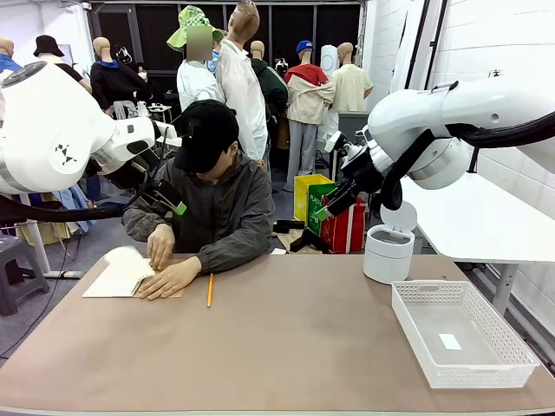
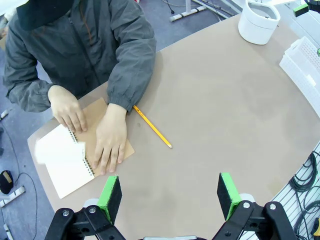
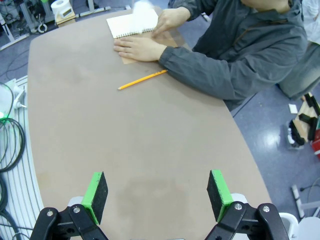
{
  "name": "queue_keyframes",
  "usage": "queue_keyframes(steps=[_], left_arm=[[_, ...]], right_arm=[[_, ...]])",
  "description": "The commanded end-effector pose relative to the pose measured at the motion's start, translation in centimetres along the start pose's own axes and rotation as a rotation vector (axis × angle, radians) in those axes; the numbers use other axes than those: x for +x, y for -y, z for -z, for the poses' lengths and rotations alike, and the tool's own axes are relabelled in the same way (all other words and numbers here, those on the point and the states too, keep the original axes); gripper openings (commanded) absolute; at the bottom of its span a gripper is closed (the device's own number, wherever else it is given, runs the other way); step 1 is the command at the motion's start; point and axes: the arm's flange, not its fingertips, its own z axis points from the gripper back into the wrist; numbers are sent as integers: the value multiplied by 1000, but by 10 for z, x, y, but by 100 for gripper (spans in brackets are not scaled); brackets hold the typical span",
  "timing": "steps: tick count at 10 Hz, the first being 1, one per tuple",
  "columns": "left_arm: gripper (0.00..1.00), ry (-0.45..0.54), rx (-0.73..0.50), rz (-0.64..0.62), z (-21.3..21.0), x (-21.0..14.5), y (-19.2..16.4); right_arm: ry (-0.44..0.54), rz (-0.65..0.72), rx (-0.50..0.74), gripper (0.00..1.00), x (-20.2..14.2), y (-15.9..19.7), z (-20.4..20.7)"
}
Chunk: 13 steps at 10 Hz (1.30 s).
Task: Sort the paper based on its condition.
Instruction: If a person hands you a paper, place it in the Organizing basket , and if it's crumpled, put it in the Trash can.
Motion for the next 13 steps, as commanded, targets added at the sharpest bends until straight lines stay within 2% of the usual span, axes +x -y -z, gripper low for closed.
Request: queue_keyframes(steps=[1,13], left_arm=[[100,3,-1,-2,-1,1,-1],[100,3,-1,-2,-1,1,-1]], right_arm=[[-2,2,-8,100,0,0,0],[-2,2,-8,100,0,0,0]])
